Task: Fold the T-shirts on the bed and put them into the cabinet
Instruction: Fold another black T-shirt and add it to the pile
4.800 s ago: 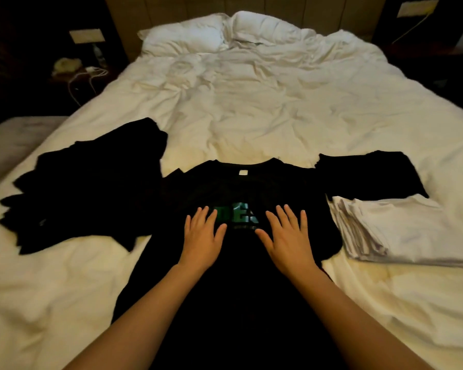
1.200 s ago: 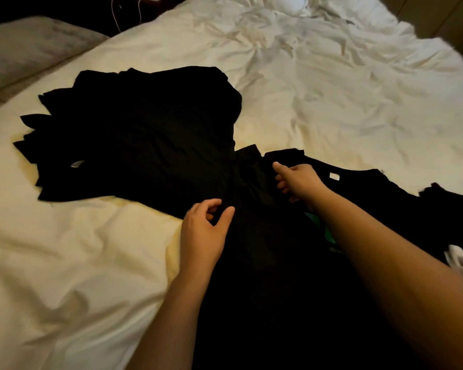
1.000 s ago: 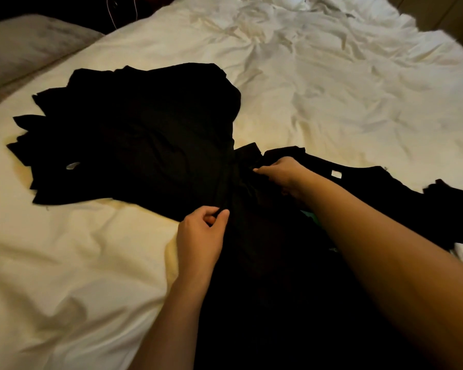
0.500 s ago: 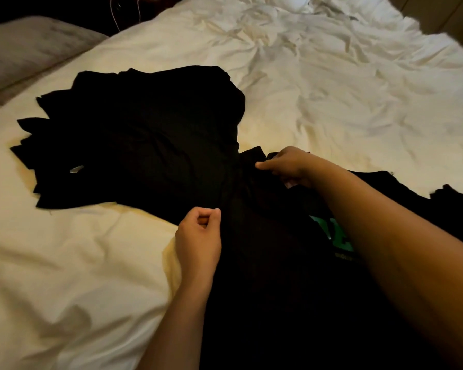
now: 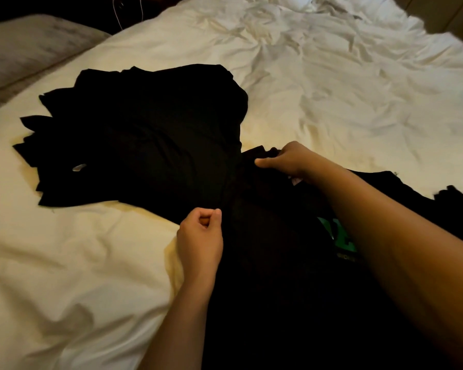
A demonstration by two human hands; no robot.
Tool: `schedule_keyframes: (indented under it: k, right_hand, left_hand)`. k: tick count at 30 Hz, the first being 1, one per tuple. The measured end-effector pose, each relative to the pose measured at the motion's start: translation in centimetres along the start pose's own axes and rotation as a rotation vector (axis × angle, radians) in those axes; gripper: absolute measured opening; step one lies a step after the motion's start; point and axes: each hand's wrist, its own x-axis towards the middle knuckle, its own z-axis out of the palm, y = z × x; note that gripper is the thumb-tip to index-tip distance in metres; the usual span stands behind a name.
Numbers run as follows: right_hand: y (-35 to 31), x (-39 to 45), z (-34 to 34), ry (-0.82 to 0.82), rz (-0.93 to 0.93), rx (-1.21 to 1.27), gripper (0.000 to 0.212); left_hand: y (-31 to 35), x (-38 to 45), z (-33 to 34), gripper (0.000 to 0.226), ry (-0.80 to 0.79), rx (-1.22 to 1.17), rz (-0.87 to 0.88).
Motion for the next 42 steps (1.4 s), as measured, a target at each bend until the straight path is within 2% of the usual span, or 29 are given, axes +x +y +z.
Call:
schedule_keyframes:
  k: [7,11,14,18,23,27,30,32,36,38,40,42]
  right_hand:
    - [-0.3,0.0,-0.9,0.101,-0.079,-0.086,0.056]
    - [0.0,0.2,-0.5,0.233,-0.168,0.215,0.054]
    - [0.3,0.8,0.2,0.256,-0.091,0.456,0.039]
    - [1.1,2.0,0.8,0.227,0.039,0.592,0.025]
    - [1.6,2.5,1.5,0.332,0.070,0.490,0.026]
    - [0.7,1.0,1.4,0.234,0.050,0.259,0.051]
    - [0.1,0.1,1.0,0.108,0.014,0.137,0.050]
    - [0.0,0.0,0.9,0.069,-0.036,0.208,0.041]
    - [0.2,1.0,0.9,0.211,-0.096,0.565,0.027]
    - [0.6,1.3,1.0,0.239,-0.084,0.562,0.020]
    - [1.3,1.6,1.3,0.226,-0.091,0.494,0.025]
    - [1.9,1.3,1.7,0.184,-0.093,0.404,0.043]
  left_hand:
    - [0.0,-0.1,0.0,0.017,0.006,0.003,-0.005]
    - [0.2,-0.1,0.0,0.017,0.008,0.003,-0.016]
    - [0.3,-0.1,0.0,0.018,0.007,0.005,-0.024]
    - [0.1,-0.1,0.0,0.019,-0.001,0.004,-0.038]
    - [0.1,0.0,0.0,0.019,-0.007,0.007,-0.044]
    - [0.2,0.0,-0.1,0.016,-0.007,-0.001,-0.047]
    - [0.1,0.1,0.0,0.016,0.003,0.007,-0.042]
    - [0.0,0.2,0.1,0.016,0.015,0.022,-0.036]
    - [-0.2,0.4,0.2,0.017,0.030,0.042,-0.031]
    - [-0.3,0.4,0.3,0.017,0.038,0.045,-0.025]
    - [-0.5,0.4,0.4,0.017,0.051,0.043,-0.008]
    - [-0.5,0.5,0.5,0.016,0.062,0.041,0.017]
